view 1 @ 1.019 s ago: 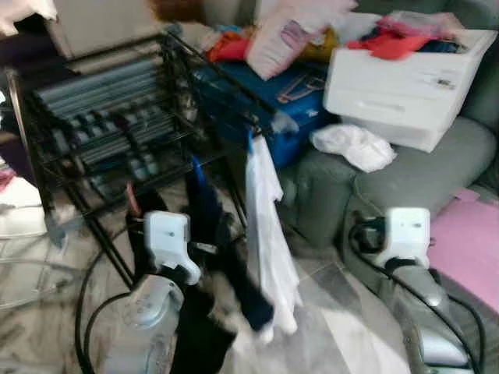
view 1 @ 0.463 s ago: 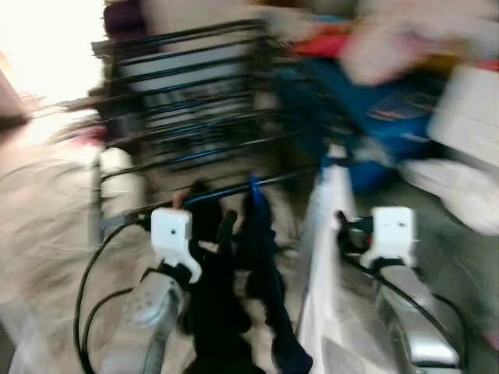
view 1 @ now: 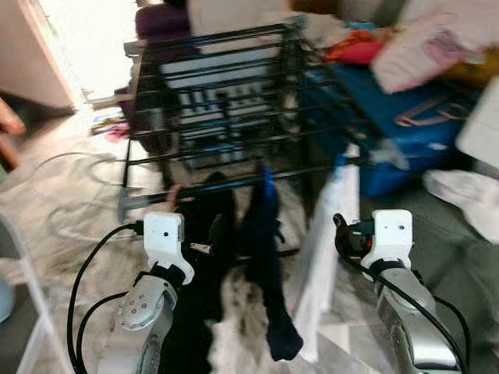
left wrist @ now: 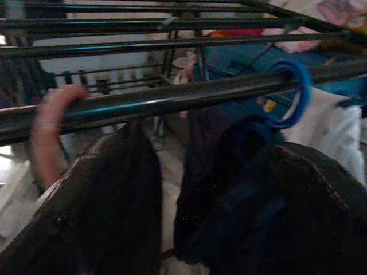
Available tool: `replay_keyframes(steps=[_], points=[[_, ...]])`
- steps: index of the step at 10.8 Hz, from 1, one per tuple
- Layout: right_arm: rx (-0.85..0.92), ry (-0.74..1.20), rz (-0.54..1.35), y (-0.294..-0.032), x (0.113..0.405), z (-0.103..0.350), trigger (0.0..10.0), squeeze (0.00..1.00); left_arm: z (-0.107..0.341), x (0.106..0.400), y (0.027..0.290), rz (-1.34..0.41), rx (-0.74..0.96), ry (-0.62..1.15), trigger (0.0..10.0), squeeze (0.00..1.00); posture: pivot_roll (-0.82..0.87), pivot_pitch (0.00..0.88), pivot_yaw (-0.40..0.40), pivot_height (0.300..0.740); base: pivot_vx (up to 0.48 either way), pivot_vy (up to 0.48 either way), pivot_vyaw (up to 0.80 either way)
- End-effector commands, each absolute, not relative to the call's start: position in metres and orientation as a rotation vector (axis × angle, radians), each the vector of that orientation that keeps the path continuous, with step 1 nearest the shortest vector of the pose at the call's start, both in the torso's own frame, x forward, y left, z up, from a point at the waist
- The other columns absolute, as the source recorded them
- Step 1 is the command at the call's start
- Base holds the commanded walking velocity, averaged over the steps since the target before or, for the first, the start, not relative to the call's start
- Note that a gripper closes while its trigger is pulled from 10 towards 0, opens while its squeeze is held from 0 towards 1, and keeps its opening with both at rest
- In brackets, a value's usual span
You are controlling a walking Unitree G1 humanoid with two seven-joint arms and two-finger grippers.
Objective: Hang hanger
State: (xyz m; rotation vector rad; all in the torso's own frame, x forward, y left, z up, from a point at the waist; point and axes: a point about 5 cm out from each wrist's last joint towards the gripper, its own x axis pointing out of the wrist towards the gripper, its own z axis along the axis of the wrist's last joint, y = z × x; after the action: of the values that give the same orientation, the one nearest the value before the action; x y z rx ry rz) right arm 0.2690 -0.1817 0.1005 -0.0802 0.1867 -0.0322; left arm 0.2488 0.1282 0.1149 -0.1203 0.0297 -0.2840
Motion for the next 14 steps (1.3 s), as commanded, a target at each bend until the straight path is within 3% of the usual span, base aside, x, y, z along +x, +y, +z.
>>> replay_keyframes(steps=[1,3,9,12,14], points=[[-0.076,0.197,-0.022,-0.180,0.268,0.102,10.0,0.00,0.112,0.249,0.130,-0.284,-0.093,0.049,10.0,0.00,-0.15,0.009,0.094,0.740,0.000,0.000,0.00],[-0.051,0.315,0.089,-0.168,0.267,0.087,10.0,0.00,0.112,0.249,0.129,-0.298,-0.087,0.053,10.0,0.00,-0.14,0.012,0.098,0.740,0.000,0.000,0.00],[0.065,0.387,0.232,-0.161,0.290,0.092,10.0,0.00,0.112,0.250,0.126,-0.314,-0.082,0.058,10.0,0.00,-0.15,0.029,0.111,0.740,0.000,0.000,0.00],[-0.014,0.430,0.296,-0.178,0.323,0.106,10.0,0.00,0.114,0.257,0.127,-0.346,-0.063,0.061,10.0,0.00,-0.16,0.032,0.147,0.740,0.000,0.000,0.00],[-0.129,0.449,0.296,-0.186,0.328,0.105,10.0,0.00,0.115,0.258,0.124,-0.348,-0.067,0.062,10.0,0.00,-0.15,0.032,0.150,0.740,0.000,0.000,0.00]])
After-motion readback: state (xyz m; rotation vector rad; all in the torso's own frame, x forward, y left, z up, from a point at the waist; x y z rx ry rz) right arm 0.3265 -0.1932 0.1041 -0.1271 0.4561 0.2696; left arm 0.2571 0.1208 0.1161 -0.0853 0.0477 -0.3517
